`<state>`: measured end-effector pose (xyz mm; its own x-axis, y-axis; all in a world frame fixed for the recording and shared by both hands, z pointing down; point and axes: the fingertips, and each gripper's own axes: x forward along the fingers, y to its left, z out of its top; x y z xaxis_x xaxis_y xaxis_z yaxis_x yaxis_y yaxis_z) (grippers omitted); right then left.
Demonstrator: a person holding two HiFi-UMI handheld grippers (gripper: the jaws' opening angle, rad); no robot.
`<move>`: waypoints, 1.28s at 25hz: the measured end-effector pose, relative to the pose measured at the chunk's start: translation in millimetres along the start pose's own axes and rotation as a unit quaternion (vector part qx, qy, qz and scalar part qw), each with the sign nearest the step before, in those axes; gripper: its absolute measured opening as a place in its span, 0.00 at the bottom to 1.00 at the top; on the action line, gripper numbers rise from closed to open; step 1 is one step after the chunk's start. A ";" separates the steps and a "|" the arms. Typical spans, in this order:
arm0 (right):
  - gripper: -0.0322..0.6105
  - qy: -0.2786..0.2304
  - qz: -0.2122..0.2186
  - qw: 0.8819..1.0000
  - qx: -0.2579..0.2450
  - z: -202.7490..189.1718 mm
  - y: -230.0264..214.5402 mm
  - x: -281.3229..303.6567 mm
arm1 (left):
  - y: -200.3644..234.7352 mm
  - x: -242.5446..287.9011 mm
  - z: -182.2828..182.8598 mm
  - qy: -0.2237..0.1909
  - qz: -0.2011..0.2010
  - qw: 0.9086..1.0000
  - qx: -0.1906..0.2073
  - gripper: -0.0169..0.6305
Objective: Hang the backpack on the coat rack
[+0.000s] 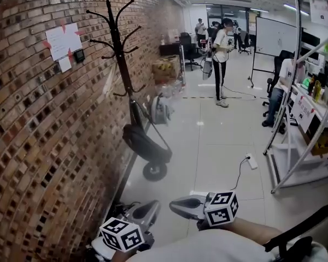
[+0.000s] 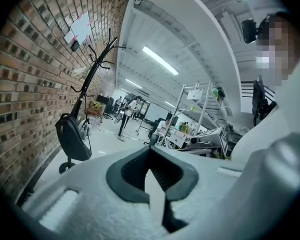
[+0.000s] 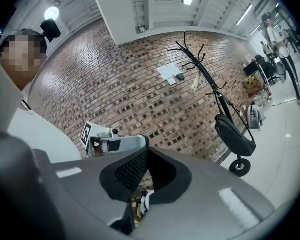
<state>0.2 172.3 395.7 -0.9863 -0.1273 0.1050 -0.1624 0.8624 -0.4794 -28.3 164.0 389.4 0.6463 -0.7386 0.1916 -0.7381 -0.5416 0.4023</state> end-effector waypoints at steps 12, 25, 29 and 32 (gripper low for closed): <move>0.05 -0.008 -0.017 1.000 -0.015 -14.8 52.4 19.8 | -7.7 -61.8 -9.0 -0.008 -0.002 1.000 0.015 0.03; 0.05 0.001 -0.037 0.999 -0.014 -12.7 43.8 16.4 | -2.4 -54.5 -5.9 -0.013 -0.016 1.000 0.008 0.03; 0.05 0.005 -0.034 0.999 -0.019 -10.1 43.0 17.8 | -1.6 -51.1 -5.9 -0.012 -0.016 1.000 0.005 0.03; 0.05 0.006 -0.030 0.999 -0.020 -8.6 41.6 18.9 | -0.6 -49.8 -4.4 -0.012 -0.012 1.000 0.005 0.03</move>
<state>-24.9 210.0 385.3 -0.9744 -0.1730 0.1435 -0.2193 0.8720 -0.4376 -59.2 202.8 383.6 0.6594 -0.7347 0.1595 -0.7240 -0.5635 0.3979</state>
